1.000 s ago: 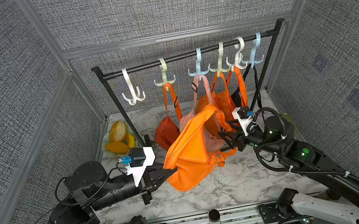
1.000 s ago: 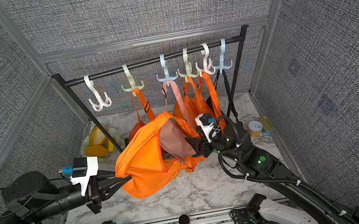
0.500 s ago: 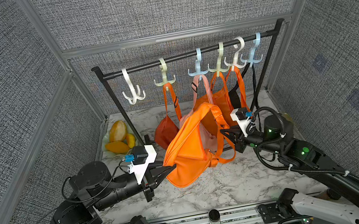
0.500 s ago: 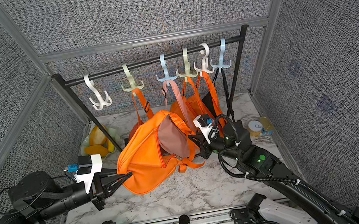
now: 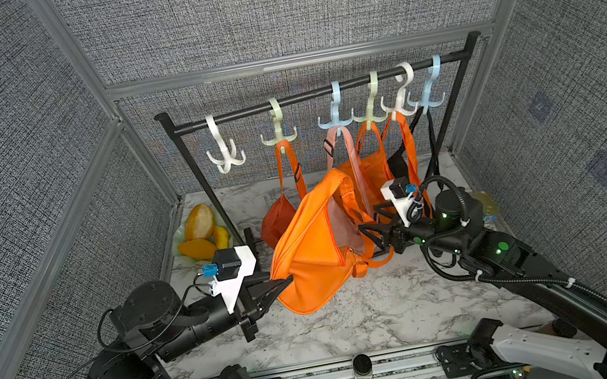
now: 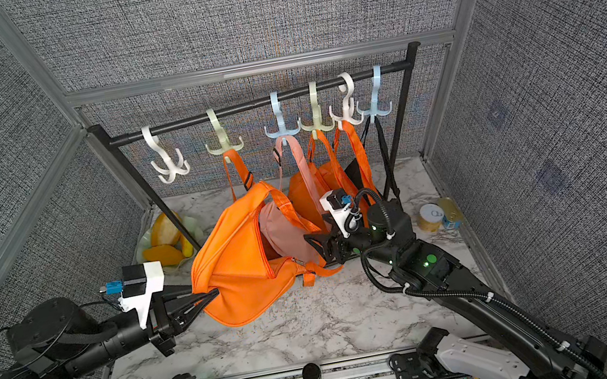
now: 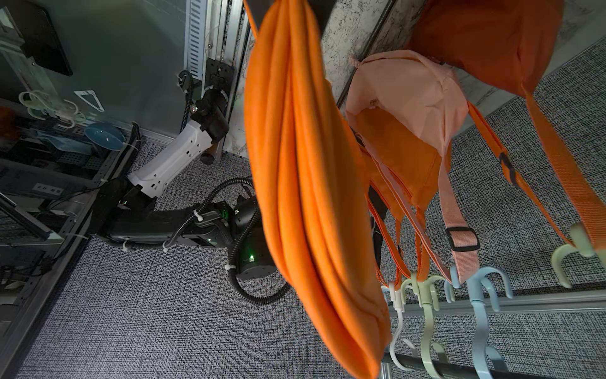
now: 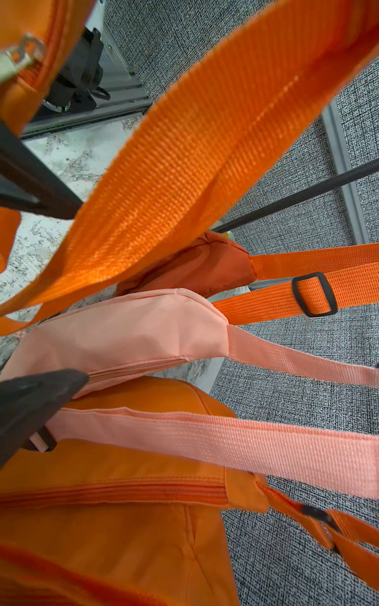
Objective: Hang the bag on a hook
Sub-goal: Hang the bag on the hook.
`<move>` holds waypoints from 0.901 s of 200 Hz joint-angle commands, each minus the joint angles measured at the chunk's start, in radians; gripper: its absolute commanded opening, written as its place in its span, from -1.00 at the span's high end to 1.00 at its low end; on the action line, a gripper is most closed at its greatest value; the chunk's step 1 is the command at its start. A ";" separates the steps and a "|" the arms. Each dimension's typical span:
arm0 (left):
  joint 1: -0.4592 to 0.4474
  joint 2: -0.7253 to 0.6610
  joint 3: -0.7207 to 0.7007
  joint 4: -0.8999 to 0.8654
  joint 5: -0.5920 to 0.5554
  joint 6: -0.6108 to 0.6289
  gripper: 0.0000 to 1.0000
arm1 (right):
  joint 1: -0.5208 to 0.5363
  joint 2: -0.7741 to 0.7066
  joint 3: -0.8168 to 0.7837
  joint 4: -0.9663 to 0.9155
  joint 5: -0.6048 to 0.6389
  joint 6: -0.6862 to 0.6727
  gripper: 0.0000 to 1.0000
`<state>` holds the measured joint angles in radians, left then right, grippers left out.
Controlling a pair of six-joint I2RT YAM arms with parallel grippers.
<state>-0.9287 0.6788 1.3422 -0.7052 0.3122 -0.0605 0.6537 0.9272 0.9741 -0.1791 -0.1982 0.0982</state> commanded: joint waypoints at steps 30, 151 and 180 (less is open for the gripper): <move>0.001 0.002 0.005 0.050 -0.009 0.001 1.00 | 0.072 -0.032 -0.029 0.026 0.123 0.034 -0.55; 0.001 0.005 0.008 0.056 -0.016 -0.004 1.00 | 0.362 0.050 -0.029 0.116 0.636 -0.097 -0.01; 0.001 -0.004 0.003 0.055 -0.019 -0.007 1.00 | 0.362 0.094 -0.021 0.153 0.670 -0.113 0.11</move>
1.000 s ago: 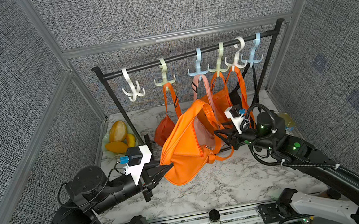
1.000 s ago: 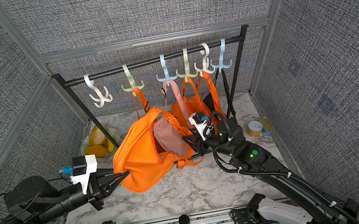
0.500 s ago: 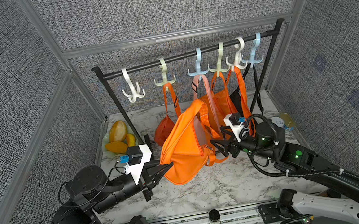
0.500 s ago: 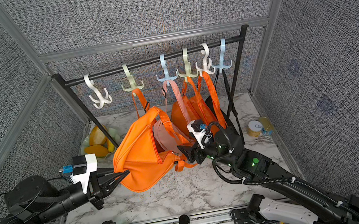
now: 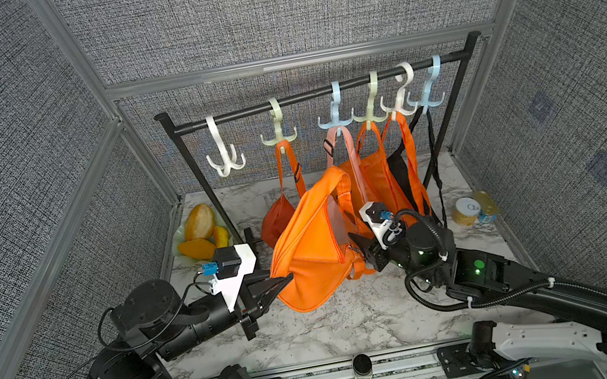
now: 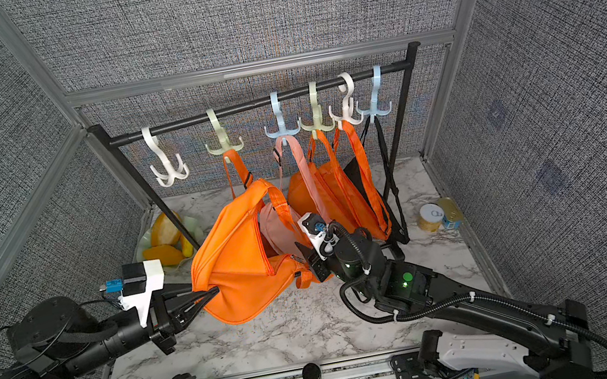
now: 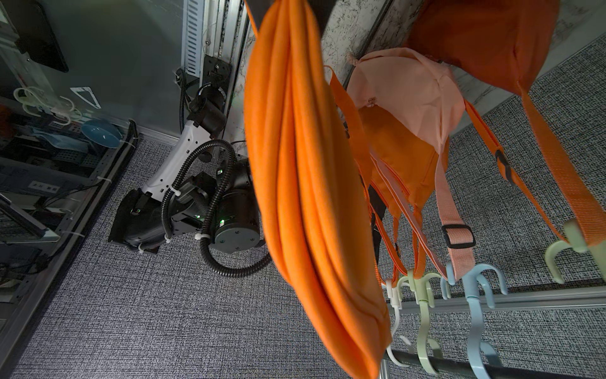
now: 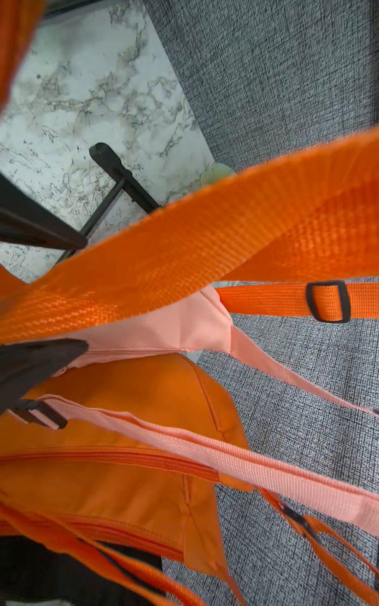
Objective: Hang the bag on a hook
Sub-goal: Hang the bag on the hook.
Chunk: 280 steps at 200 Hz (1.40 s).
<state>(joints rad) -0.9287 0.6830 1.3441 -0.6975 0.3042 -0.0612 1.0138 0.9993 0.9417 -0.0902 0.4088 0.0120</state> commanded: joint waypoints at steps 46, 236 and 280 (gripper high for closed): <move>0.000 -0.020 -0.010 0.049 -0.011 -0.014 1.00 | -0.004 0.077 0.028 0.113 0.074 -0.054 0.23; 0.001 -0.147 -0.290 0.195 -0.540 -0.127 1.00 | -0.143 0.167 0.296 0.036 -0.129 -0.157 1.00; 0.001 -0.284 -0.338 0.254 -0.620 -0.135 1.00 | -0.151 0.292 0.527 -0.057 -0.164 -0.231 1.00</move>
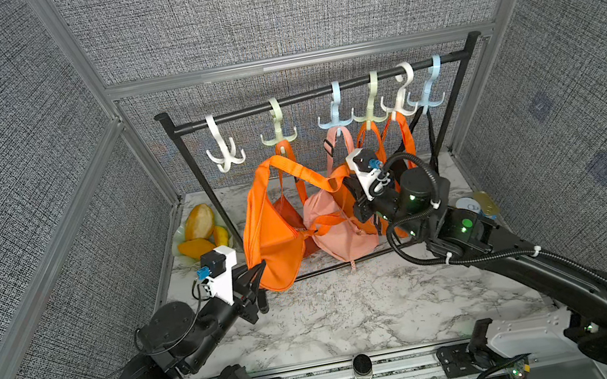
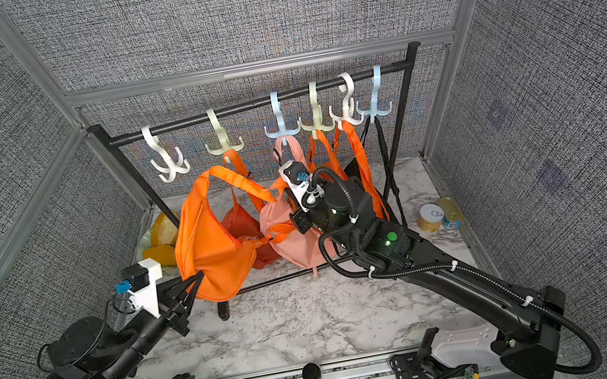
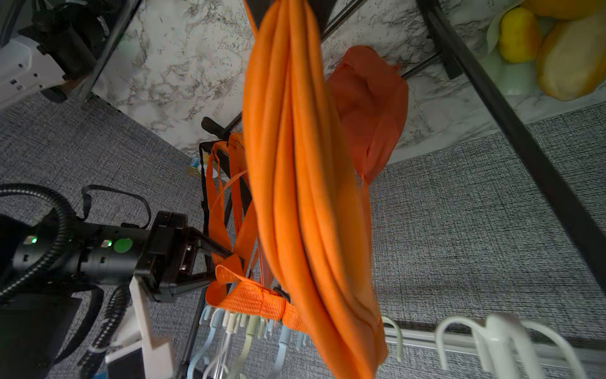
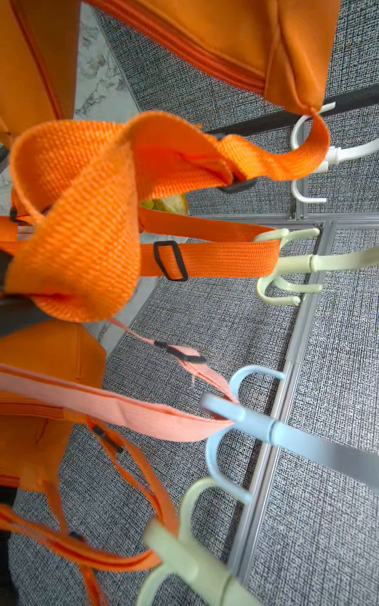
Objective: Hang the bag on a hook
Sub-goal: Hang the bag on the hook.
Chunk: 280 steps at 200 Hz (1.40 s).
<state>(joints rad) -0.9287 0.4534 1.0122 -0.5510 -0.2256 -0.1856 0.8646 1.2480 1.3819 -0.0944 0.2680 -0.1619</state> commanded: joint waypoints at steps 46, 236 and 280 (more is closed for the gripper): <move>0.001 -0.149 -0.030 0.102 -0.110 -0.015 1.00 | 0.000 0.209 0.338 -0.138 -0.136 -0.074 1.00; 0.000 -0.255 0.019 -0.028 -0.117 -0.018 1.00 | 0.068 0.783 1.024 -0.105 -0.177 -0.061 1.00; 0.001 -0.272 0.027 -0.045 -0.119 -0.021 1.00 | 0.070 0.804 1.047 -0.045 -0.151 -0.073 1.00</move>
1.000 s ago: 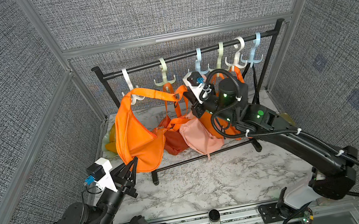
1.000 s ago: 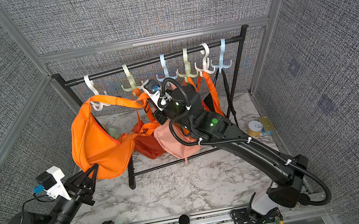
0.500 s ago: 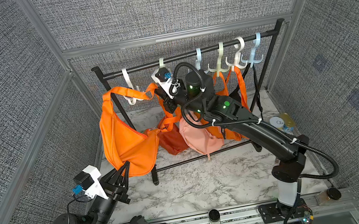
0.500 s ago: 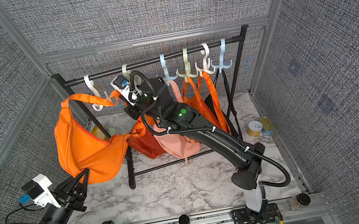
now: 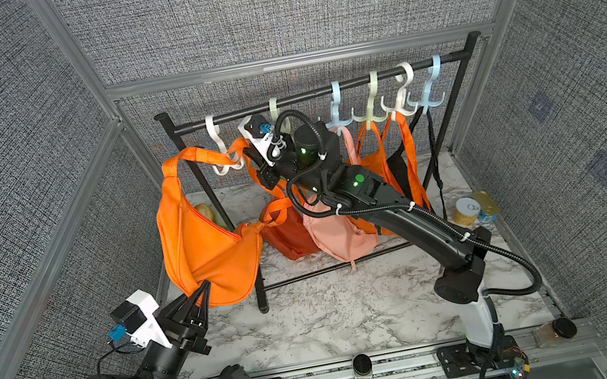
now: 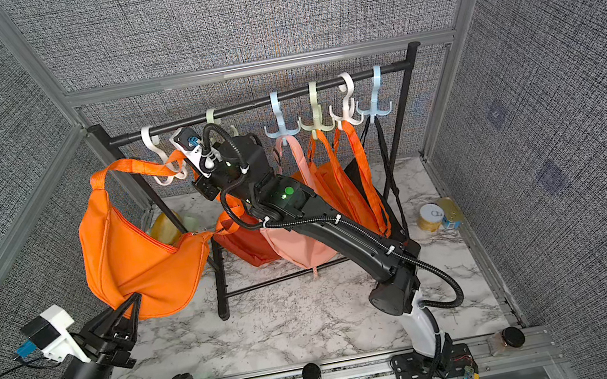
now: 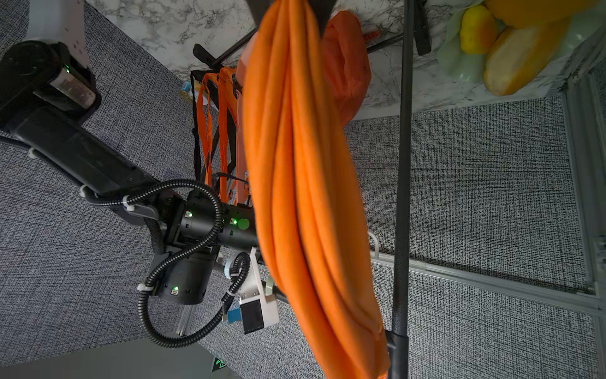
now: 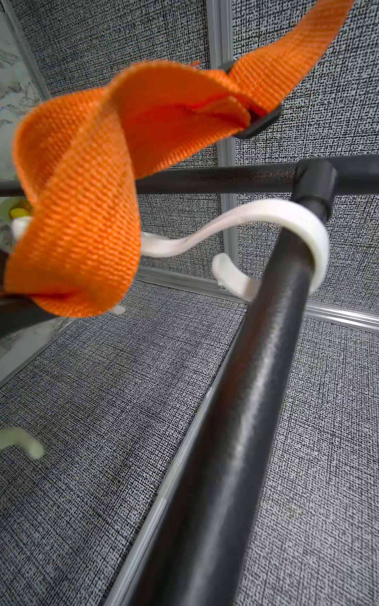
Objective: Hang the bag on a hook
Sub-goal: Hang the bag on the hook.
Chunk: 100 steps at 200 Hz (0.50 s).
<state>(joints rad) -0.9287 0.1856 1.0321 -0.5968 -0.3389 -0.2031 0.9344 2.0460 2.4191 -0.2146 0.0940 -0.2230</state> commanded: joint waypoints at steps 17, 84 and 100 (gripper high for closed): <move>0.000 -0.003 0.009 -0.003 -0.008 -0.002 1.00 | 0.001 0.028 0.036 0.074 0.033 -0.022 1.00; 0.001 -0.019 -0.004 -0.017 -0.004 -0.025 1.00 | 0.004 0.077 0.033 -0.001 0.022 -0.066 1.00; 0.001 -0.013 -0.006 -0.017 0.006 -0.027 1.00 | 0.007 0.077 0.018 -0.011 0.018 -0.076 1.00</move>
<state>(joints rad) -0.9287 0.1703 1.0294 -0.6281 -0.3408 -0.2176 0.9367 2.1223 2.4508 -0.2047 0.1215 -0.2714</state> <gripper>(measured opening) 0.103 0.056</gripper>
